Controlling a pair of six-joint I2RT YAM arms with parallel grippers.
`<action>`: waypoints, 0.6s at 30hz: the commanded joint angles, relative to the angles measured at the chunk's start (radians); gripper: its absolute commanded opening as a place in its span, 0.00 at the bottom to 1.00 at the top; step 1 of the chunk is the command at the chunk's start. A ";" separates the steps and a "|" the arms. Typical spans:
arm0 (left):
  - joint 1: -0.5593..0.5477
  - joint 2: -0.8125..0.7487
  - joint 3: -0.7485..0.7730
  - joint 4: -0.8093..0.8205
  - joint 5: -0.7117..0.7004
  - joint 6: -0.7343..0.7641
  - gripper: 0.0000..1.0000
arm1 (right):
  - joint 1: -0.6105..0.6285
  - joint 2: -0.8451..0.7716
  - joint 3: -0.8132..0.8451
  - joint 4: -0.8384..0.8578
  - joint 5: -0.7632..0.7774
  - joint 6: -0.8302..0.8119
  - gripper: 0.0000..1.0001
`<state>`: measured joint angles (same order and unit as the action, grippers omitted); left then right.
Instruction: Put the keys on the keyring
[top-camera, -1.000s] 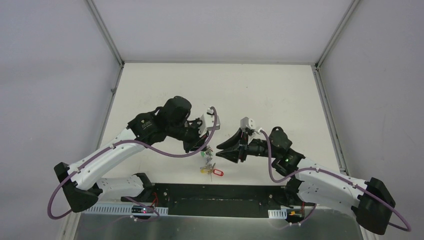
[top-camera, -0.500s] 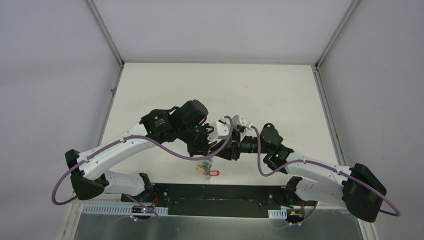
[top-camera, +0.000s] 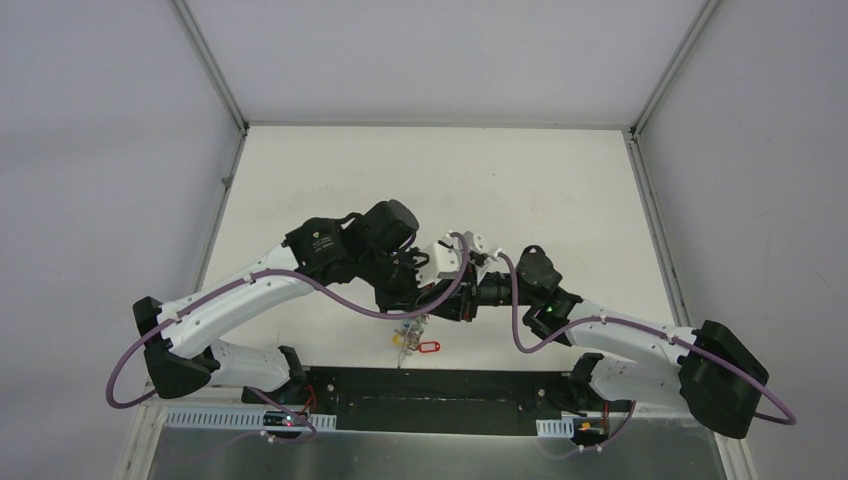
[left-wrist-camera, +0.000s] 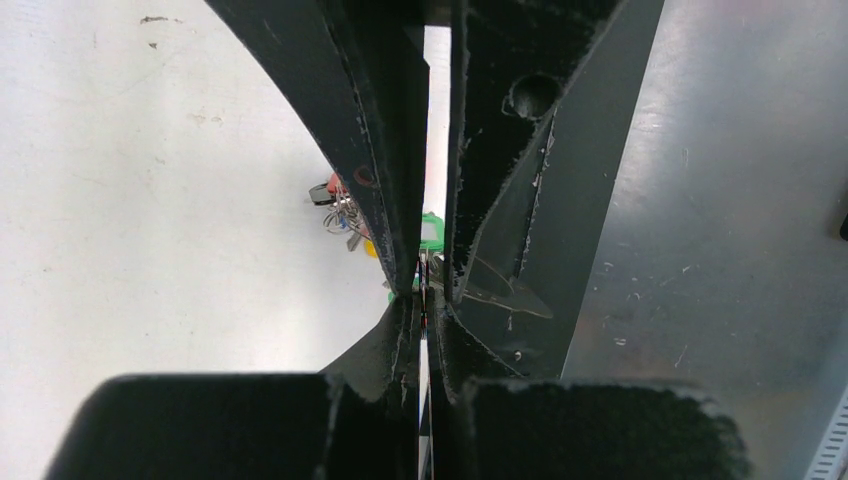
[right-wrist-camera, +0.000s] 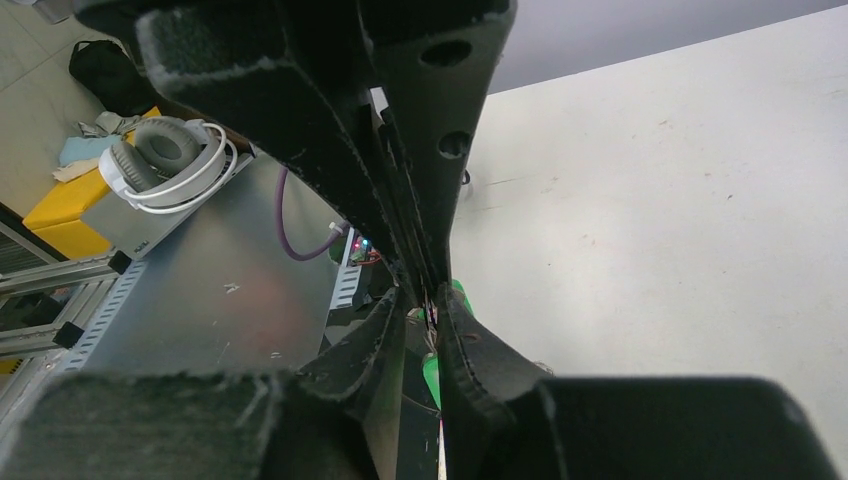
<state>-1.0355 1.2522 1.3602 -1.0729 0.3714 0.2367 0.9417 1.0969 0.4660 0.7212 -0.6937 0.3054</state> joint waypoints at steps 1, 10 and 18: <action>-0.012 -0.041 0.027 0.082 0.015 0.009 0.00 | 0.012 0.000 0.029 0.015 -0.022 -0.027 0.21; -0.012 -0.062 0.011 0.089 0.011 0.003 0.00 | 0.014 -0.021 0.031 -0.045 -0.009 -0.051 0.00; -0.012 -0.117 -0.048 0.143 -0.010 -0.030 0.19 | 0.014 -0.083 0.011 -0.073 0.028 -0.065 0.00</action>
<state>-1.0355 1.2060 1.3426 -1.0241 0.3714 0.2317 0.9489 1.0584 0.4667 0.6662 -0.6781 0.2634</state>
